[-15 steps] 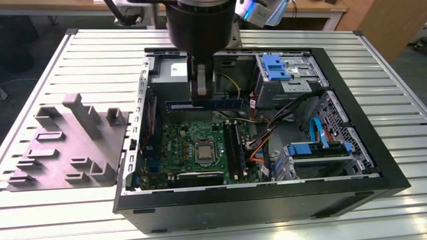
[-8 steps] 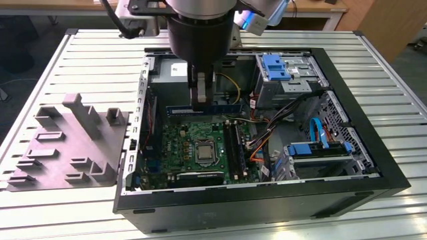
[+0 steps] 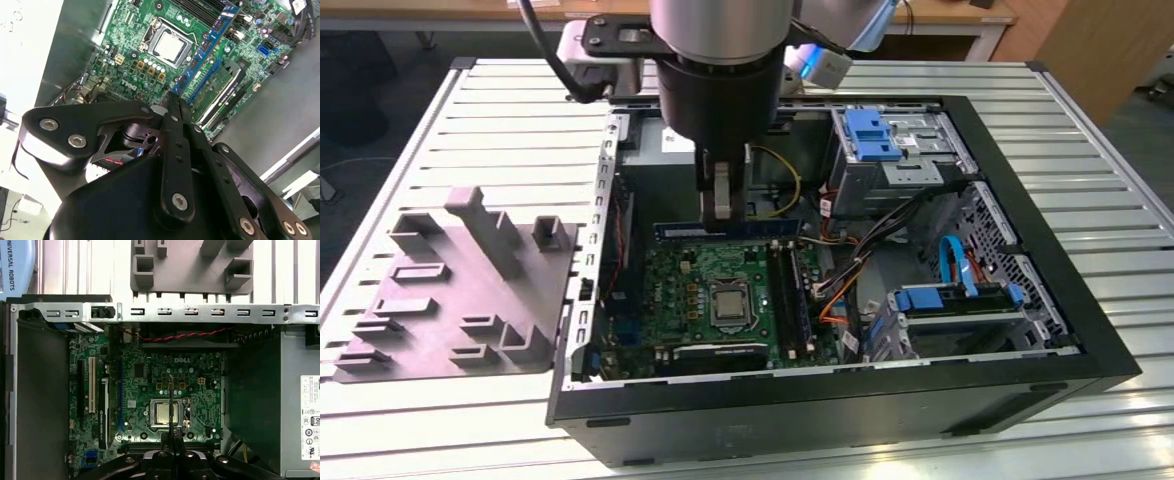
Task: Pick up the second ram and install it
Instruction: 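Pick up the second ram and move it above second insertion slot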
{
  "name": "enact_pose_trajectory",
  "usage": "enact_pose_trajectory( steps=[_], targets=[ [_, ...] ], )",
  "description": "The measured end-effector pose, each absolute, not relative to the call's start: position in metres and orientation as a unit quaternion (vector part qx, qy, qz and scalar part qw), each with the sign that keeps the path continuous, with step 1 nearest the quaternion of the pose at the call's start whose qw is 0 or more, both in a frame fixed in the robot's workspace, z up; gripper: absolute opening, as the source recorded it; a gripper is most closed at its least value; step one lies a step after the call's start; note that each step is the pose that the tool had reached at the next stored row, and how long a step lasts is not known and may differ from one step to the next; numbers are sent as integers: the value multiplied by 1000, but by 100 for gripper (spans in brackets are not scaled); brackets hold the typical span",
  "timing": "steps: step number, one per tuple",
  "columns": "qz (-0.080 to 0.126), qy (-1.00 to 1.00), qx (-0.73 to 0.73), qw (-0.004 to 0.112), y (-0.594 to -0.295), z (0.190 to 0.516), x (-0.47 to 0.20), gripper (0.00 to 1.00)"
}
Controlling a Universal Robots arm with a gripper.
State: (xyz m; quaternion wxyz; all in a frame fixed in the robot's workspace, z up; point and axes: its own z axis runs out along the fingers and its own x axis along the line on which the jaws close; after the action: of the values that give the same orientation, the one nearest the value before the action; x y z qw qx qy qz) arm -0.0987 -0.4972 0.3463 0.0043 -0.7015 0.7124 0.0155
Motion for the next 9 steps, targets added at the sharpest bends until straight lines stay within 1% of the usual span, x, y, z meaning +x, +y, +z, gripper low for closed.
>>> enact_pose_trajectory(
  steps=[9],
  targets=[
    [16,712,-702,5,-492,334,-98,12]
  ],
)
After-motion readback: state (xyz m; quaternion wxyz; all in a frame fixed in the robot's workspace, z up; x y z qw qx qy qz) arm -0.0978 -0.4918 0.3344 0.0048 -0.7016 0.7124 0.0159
